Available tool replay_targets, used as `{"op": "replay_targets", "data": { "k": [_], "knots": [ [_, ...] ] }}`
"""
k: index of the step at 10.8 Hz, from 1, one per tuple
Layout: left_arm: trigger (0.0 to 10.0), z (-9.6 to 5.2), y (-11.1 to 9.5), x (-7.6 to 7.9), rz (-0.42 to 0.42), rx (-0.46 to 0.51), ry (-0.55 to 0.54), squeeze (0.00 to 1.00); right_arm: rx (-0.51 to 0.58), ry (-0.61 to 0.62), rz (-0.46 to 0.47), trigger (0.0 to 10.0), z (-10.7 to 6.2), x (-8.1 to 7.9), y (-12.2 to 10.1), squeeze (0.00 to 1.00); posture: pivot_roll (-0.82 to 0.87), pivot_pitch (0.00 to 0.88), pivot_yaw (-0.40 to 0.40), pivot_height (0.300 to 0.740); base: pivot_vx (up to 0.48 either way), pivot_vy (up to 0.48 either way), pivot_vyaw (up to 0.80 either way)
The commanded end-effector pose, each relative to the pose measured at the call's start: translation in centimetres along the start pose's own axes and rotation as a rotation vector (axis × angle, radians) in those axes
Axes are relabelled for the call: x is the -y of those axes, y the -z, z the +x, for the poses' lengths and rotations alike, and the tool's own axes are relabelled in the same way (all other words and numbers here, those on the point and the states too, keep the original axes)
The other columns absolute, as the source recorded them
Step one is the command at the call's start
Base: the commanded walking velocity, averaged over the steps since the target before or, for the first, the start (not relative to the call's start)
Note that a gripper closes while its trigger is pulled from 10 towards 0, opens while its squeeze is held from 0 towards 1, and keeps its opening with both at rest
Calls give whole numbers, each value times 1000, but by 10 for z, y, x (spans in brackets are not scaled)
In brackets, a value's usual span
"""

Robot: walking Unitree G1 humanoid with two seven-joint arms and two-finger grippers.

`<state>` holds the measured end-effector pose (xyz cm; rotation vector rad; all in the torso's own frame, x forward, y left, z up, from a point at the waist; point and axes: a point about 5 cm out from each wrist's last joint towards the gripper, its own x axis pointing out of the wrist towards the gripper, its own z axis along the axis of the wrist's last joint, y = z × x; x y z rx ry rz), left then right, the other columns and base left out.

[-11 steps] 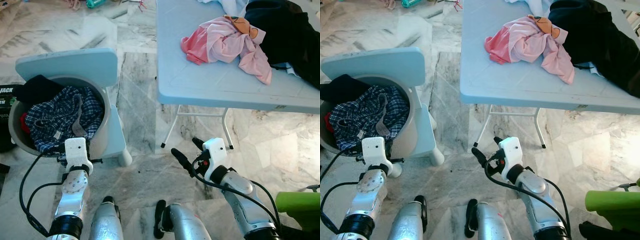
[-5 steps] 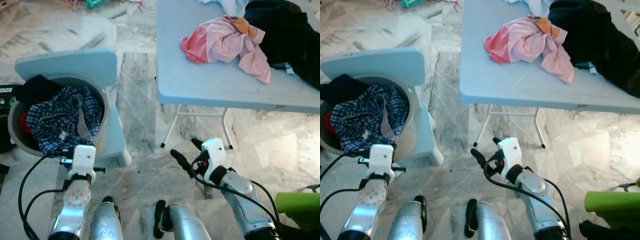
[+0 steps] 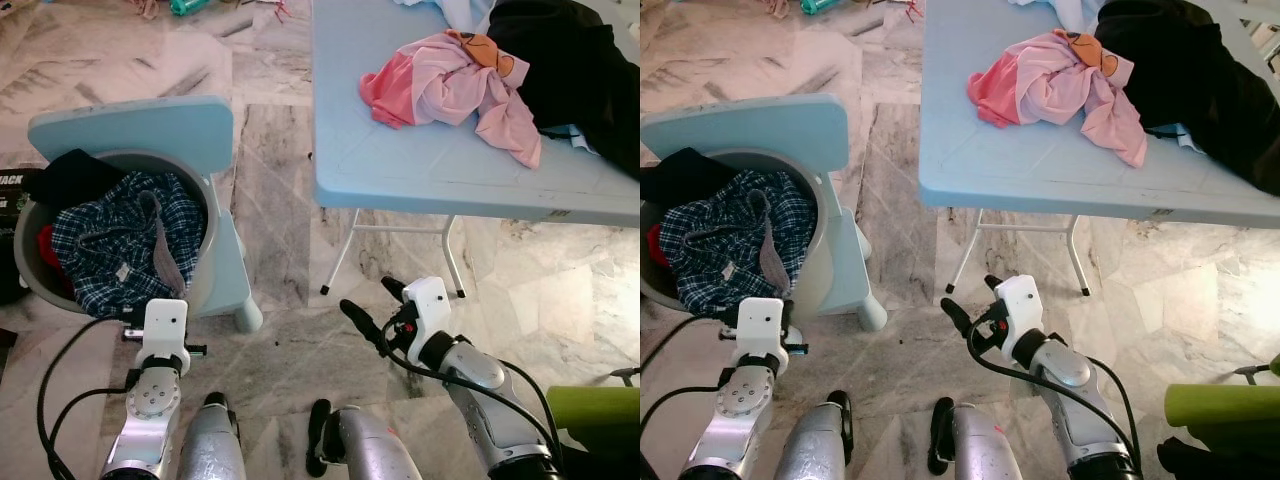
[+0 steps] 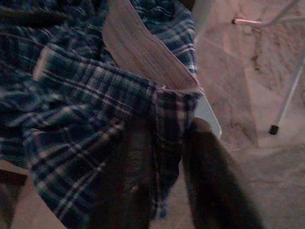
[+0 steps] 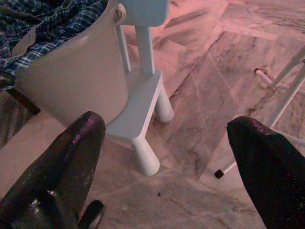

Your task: Hang hanger

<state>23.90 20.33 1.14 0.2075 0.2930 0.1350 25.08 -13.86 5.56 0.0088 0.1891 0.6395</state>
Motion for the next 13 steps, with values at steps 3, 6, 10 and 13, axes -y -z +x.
{"op": "replay_targets", "data": {
  "k": [3, 6, 10, 13],
  "knots": [
    [10000, -3, 4, 5, -9, -62, 40, 1000, -26, -4, 1, 10000, -3, 0, 4, 0, 32, 237, -148, 740, 0, 0, 0],
    [10000, 5, 5, -4, -12, -115, 33, 0, -27, -9, 5, 10000, -2, -2, 6, 0, 34, 239, -146, 740, 0, 0, 0],
    [10000, 10, 1, -11, 67, -95, 19, 1000, -30, -5, 12, 10000, -3, -4, 8, 0, 31, 245, -140, 740, 0, 0, 0],
    [10000, 12, -2, -10, 191, -59, 17, 0, -33, -4, 11, 10000, -4, -3, 9, 0, 26, 250, -141, 740, 0, 0, 0]
  ]
}}
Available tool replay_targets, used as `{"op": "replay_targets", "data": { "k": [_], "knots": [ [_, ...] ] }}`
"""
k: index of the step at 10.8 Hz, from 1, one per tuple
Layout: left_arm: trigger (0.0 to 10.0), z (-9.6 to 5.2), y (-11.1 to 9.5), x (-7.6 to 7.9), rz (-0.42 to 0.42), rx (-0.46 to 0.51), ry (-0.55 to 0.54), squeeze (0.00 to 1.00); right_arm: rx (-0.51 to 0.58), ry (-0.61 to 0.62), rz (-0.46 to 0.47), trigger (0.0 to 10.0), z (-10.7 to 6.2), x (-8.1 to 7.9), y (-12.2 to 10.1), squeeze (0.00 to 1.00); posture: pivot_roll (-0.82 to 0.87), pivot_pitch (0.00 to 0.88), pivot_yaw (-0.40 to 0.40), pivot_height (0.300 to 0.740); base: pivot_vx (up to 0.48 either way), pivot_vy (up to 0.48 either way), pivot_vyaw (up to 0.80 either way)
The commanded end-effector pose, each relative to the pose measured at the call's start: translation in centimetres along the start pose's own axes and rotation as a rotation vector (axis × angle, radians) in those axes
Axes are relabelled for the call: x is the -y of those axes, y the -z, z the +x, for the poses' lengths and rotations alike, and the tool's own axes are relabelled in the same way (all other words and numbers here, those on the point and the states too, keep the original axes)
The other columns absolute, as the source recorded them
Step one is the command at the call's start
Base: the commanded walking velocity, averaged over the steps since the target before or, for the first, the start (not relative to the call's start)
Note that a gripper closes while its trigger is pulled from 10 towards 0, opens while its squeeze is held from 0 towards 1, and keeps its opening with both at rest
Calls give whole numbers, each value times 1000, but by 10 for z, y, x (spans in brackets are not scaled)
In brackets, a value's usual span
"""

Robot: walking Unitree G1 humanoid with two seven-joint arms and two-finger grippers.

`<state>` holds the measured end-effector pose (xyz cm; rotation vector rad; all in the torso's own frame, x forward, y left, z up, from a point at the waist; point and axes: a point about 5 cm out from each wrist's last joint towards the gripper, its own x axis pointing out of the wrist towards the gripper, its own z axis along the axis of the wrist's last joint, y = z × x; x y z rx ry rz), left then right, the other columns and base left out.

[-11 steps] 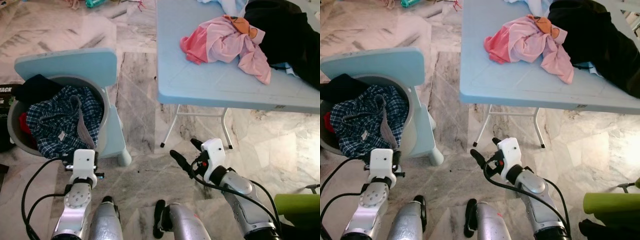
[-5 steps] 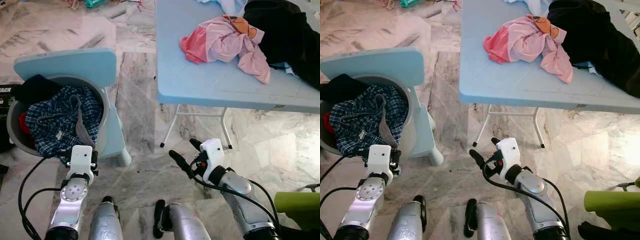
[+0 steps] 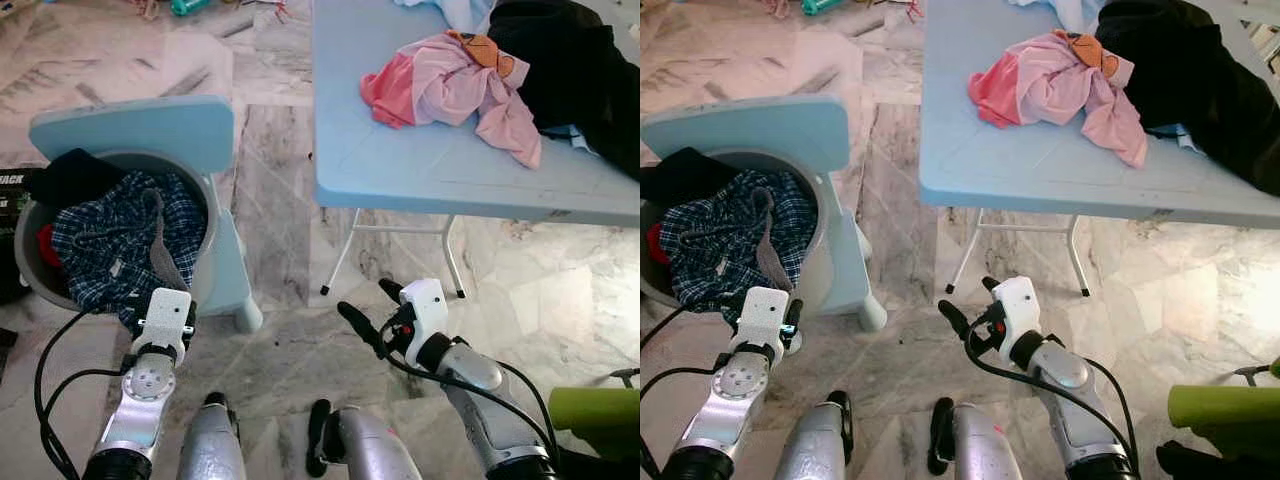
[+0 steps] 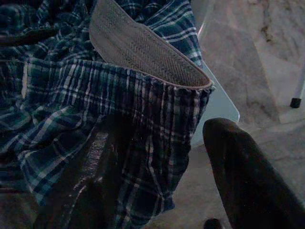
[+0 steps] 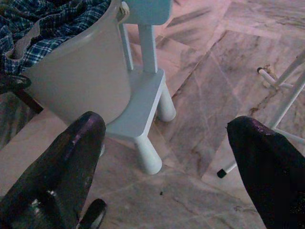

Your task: Hang hanger

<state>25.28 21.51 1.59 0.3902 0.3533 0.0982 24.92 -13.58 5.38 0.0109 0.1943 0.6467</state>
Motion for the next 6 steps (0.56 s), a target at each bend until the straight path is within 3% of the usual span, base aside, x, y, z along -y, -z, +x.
{"op": "replay_targets", "data": {
  "k": [1, 2, 3, 6],
  "knots": [
    [10000, -2, 4, 1, 17, -3, -3, 0, -29, 3, 8, 10000, -5, 0, 7, 0, 26, 253, -142, 740, 0, 0, 0],
    [5725, -2, 4, 1, 20, 1, -6, 0, -28, 3, 9, 10000, -5, 0, 8, 0, 27, 253, -141, 740, 0, 0, 0],
    [0, -1, 3, -1, 27, 10, -17, 0, -28, 4, 9, 10000, -5, -1, 8, 0, 26, 252, -139, 740, 0, 0, 0],
    [0, -1, 2, -1, 28, 23, -21, 0, -29, 6, 10, 10000, -5, 0, 9, 0, 27, 250, -139, 740, 0, 0, 0]
  ]
}}
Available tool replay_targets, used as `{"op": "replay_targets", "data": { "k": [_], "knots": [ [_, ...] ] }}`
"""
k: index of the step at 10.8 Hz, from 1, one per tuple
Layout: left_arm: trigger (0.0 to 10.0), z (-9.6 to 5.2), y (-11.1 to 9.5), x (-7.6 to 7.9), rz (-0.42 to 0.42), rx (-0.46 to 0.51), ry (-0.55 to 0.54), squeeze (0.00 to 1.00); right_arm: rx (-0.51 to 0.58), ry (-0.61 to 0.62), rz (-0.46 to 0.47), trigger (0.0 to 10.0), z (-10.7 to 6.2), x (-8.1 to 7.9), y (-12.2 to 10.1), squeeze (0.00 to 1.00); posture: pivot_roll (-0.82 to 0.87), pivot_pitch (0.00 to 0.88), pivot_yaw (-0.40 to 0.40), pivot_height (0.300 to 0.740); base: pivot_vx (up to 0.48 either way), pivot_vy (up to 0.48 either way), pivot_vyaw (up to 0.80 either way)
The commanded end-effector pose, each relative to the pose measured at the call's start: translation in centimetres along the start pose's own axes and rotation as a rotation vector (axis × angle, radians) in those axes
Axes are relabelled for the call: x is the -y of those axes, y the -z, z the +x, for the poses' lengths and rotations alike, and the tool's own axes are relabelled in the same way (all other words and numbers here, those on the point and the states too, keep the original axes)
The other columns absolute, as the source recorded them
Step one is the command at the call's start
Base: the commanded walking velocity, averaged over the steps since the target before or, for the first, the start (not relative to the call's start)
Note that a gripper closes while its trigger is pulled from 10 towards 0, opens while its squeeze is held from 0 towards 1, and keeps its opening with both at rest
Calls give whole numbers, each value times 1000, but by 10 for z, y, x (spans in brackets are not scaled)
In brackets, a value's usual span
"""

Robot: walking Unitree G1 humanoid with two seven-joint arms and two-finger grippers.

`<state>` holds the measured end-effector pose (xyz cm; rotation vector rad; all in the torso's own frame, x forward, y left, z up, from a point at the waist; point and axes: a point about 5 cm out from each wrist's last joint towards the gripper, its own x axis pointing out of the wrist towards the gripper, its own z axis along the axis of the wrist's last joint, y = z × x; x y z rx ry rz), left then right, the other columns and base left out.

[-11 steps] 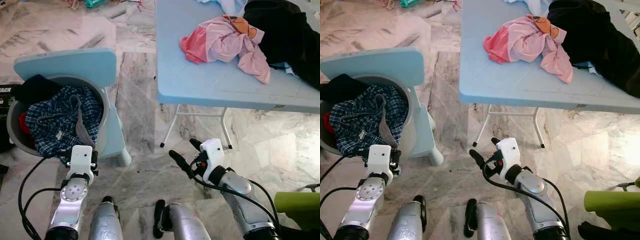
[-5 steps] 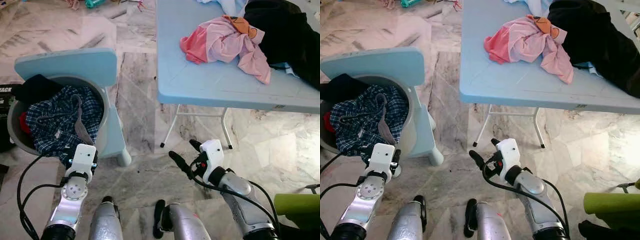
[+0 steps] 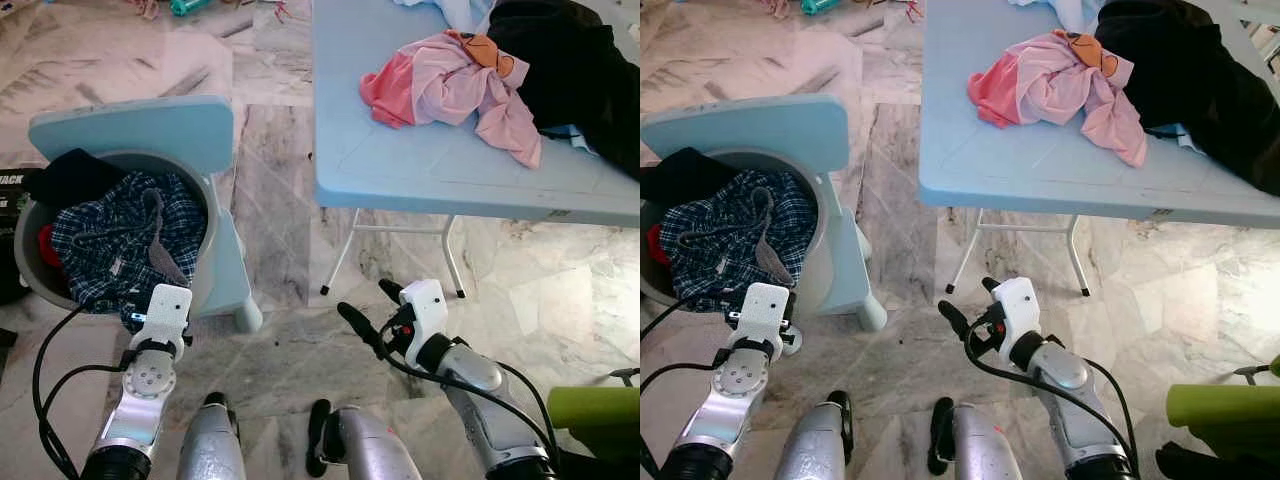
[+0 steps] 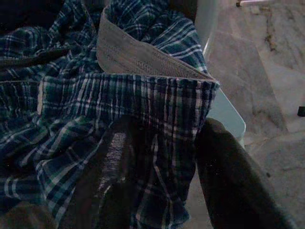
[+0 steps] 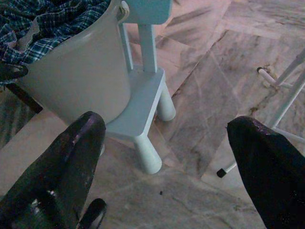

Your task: Hang hanger

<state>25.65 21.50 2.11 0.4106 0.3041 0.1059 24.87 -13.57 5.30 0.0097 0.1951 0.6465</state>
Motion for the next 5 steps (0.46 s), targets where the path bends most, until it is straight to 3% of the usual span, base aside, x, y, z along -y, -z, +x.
{"op": "replay_targets", "data": {
  "k": [1, 5],
  "knots": [
    [0, -3, 7, 1, 10, -18, 1, 0, -28, 5, 10, 10000, -4, 0, 8, 0, 27, 250, -139, 740, 0, 0, 0],
    [0, -4, 8, 0, 39, 2, 11, 0, -29, 7, 4, 10000, -3, 3, 8, 0, 30, 241, -144, 740, 0, 0, 0]
  ]
}}
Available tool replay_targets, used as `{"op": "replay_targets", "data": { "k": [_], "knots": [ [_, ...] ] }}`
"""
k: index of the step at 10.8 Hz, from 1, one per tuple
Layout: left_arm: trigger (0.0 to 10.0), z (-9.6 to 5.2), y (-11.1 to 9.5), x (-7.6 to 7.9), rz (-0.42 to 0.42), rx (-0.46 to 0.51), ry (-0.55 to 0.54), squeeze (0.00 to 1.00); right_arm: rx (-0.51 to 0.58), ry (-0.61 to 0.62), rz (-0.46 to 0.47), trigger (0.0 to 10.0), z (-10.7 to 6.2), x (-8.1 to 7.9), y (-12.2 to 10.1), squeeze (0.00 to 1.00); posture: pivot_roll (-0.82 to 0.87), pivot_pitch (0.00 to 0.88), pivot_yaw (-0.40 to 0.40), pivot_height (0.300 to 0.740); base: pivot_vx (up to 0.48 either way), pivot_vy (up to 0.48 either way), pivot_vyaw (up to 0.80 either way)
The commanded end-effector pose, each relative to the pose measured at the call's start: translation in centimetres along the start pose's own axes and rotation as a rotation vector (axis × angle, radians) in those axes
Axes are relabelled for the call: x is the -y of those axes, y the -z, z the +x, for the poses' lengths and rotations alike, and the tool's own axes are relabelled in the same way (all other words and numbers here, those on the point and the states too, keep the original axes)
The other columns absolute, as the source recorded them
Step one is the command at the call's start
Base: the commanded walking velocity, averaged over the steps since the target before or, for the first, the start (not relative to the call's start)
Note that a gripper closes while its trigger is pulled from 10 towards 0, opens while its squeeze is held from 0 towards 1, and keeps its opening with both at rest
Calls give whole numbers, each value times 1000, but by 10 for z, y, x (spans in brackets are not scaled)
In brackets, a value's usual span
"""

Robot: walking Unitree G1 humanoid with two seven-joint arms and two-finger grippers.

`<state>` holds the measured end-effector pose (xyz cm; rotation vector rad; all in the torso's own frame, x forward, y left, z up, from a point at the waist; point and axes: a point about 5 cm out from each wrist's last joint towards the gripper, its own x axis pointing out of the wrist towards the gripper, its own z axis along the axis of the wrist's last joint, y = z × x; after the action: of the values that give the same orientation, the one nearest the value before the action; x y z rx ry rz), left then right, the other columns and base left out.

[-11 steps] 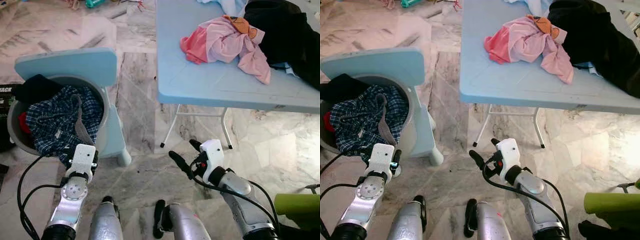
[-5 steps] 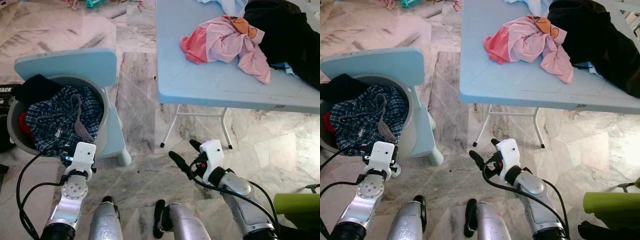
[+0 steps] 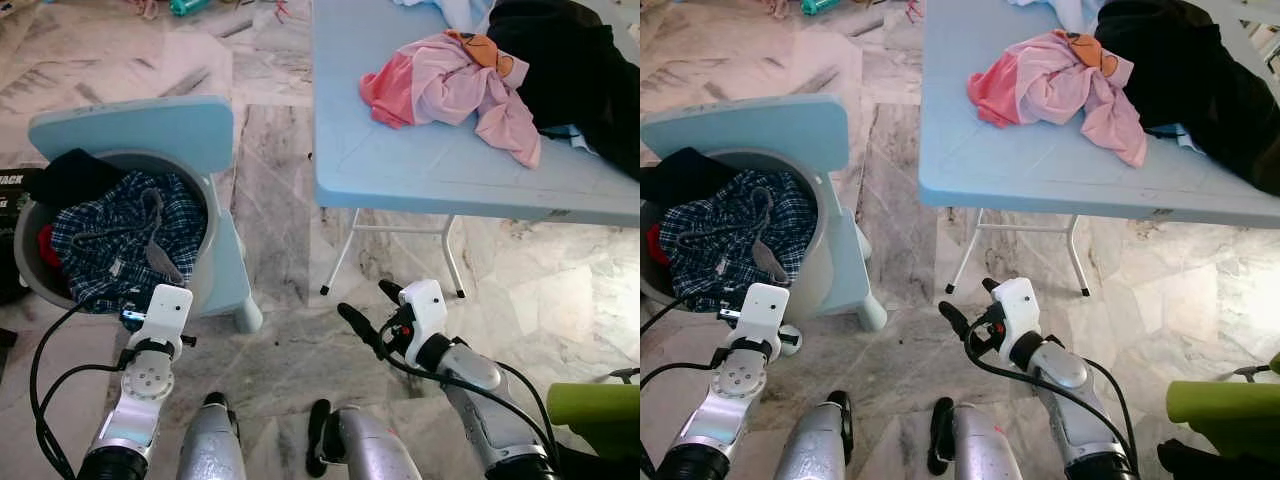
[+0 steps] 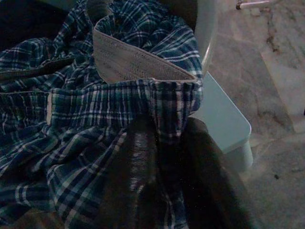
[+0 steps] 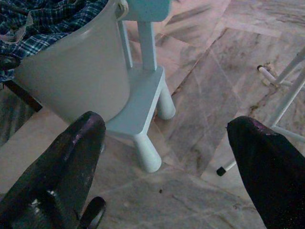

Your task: Hang hanger

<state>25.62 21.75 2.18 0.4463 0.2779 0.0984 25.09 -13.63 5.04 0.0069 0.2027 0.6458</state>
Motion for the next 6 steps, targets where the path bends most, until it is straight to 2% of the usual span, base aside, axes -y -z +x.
{"op": "replay_targets", "data": {
  "k": [1, 4, 5, 6],
  "knots": [
    [0, -3, 6, 1, -10, -15, 6, 0, -22, 5, 4, 10000, -3, 2, 7, 0, 33, 238, -144, 740, 0, 0, 0],
    [0, -1, -3, -1, -42, 52, 6, 0, -18, 3, 4, 10000, 1, 2, 6, 0, 40, 227, -142, 740, 0, 0, 0],
    [0, -1, -12, -1, -59, 115, 24, 0, -15, 4, 3, 10000, 3, 2, 6, 0, 44, 223, -140, 740, 0, 0, 0],
    [0, -3, -21, -1, -30, 193, 62, 0, -12, 5, 4, 10000, 4, 2, 6, 0, 47, 218, -138, 740, 0, 0, 0]
  ]
}}
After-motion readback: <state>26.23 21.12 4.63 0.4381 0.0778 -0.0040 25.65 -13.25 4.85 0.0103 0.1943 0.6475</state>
